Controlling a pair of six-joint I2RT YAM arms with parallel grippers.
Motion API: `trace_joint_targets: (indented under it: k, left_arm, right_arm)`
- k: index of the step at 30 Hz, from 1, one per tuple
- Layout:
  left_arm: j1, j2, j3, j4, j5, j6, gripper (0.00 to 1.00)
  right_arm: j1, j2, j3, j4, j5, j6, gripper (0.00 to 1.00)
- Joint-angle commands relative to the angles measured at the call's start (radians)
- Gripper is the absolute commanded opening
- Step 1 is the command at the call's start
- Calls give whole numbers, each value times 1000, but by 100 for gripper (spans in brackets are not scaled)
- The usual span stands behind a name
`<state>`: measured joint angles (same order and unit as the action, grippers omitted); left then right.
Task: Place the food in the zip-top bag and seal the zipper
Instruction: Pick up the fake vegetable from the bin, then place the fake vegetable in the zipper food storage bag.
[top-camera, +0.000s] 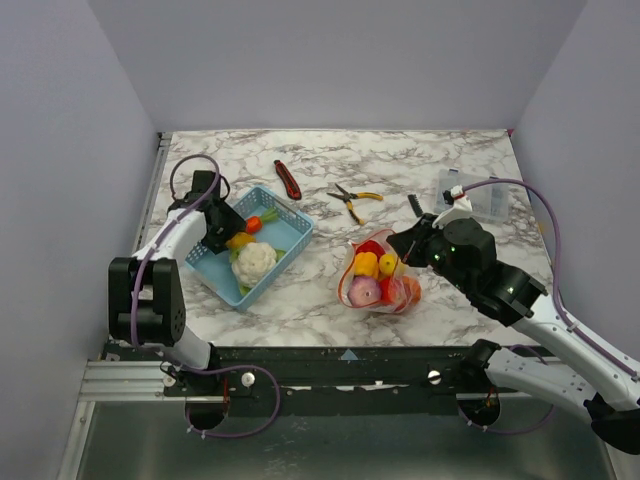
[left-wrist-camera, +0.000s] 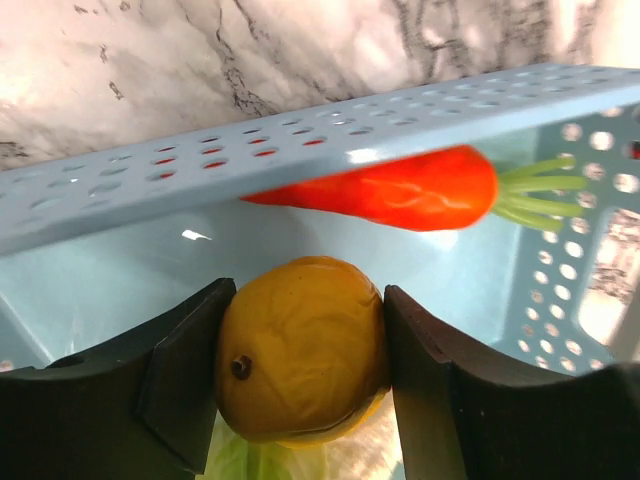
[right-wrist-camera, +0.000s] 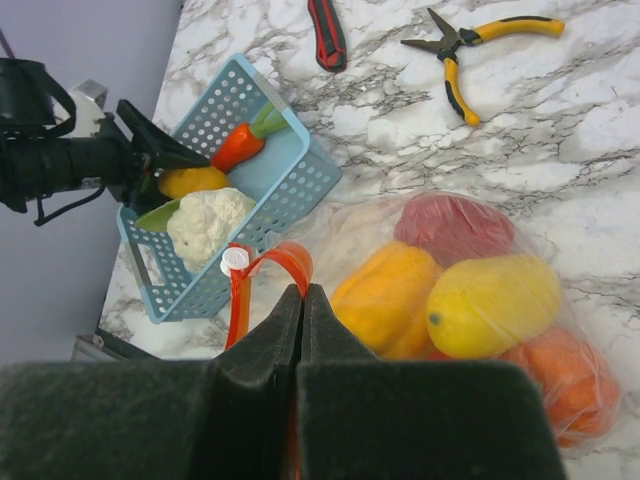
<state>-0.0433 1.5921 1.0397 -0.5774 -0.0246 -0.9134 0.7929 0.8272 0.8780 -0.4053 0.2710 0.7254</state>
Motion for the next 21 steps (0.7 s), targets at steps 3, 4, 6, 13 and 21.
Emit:
trace_joint_targets:
  k: [3, 4, 6, 13, 21]
  left_arm:
    - [-2, -162, 40, -34, -59, 43, 14]
    - [-2, -176, 41, -38, -57, 45, 12]
    - [-3, -202, 51, -50, -58, 55, 9]
    - [-28, -366, 92, -44, 58, 195, 2]
    - [-312, -557, 36, 215, 536, 288, 7]
  right_arm:
    - [3, -10, 12, 33, -12, 3, 0]
    - [4, -8, 14, 31, -12, 3, 0]
    - [3, -8, 15, 31, -15, 3, 0]
    - [3, 1, 22, 34, -23, 5, 0]
    - [3, 4, 28, 37, -10, 4, 0]
